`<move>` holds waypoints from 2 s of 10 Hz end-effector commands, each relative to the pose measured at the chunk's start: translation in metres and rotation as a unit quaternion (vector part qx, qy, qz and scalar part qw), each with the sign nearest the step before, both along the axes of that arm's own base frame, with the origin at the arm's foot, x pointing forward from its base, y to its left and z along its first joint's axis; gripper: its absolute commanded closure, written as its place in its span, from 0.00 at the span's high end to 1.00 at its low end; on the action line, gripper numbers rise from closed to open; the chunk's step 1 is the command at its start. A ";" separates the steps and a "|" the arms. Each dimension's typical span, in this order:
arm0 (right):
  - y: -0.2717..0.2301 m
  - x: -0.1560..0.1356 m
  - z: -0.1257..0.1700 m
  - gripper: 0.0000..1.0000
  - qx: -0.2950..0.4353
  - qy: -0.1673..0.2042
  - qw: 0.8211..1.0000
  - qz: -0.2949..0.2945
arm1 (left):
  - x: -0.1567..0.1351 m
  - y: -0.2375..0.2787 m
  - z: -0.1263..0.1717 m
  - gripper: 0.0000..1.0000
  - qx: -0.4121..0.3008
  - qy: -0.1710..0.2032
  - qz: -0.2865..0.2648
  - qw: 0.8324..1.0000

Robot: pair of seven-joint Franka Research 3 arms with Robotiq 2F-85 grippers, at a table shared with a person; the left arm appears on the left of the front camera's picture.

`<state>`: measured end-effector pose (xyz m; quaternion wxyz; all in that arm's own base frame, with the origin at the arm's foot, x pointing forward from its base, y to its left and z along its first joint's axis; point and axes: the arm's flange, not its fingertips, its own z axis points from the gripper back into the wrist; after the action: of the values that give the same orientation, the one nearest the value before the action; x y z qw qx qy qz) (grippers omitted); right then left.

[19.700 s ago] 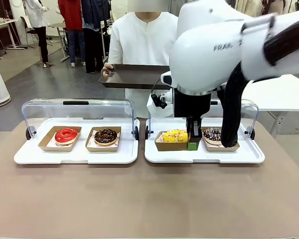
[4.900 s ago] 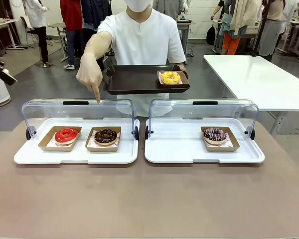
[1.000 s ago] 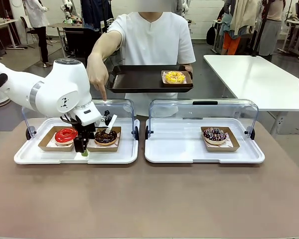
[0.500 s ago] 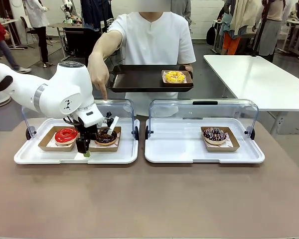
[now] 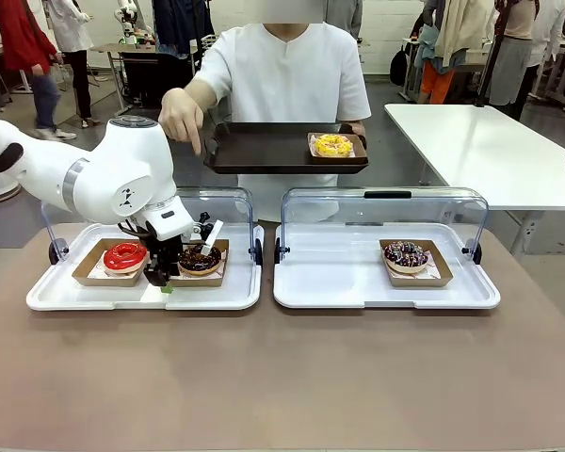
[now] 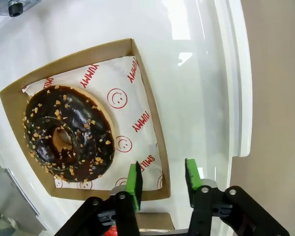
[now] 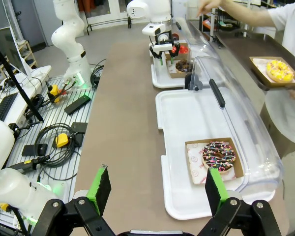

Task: Provide the desired donut to the person.
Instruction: Pick up and lift the Paper togo box containing the Donut pointed at by the person.

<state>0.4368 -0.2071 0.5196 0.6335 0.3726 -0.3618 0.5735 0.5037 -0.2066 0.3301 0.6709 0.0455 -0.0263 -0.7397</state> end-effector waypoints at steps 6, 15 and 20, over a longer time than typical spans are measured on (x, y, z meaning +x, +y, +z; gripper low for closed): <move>0.000 0.000 -0.001 1.00 0.001 0.000 1.000 0.000 | 0.002 0.005 0.000 0.00 -0.008 0.020 -0.011 1.000; 0.000 0.000 -0.001 1.00 0.001 0.000 1.000 0.000 | -0.090 0.015 0.145 0.00 -0.031 0.036 -0.031 0.998; 0.000 0.000 -0.001 1.00 0.001 0.000 1.000 0.000 | -0.140 0.016 0.222 0.00 -0.020 0.019 -0.053 0.998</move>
<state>0.4370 -0.2071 0.5190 0.6337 0.3731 -0.3615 0.5733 0.3615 -0.1928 0.5485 0.6401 0.0089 -0.0244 -0.7679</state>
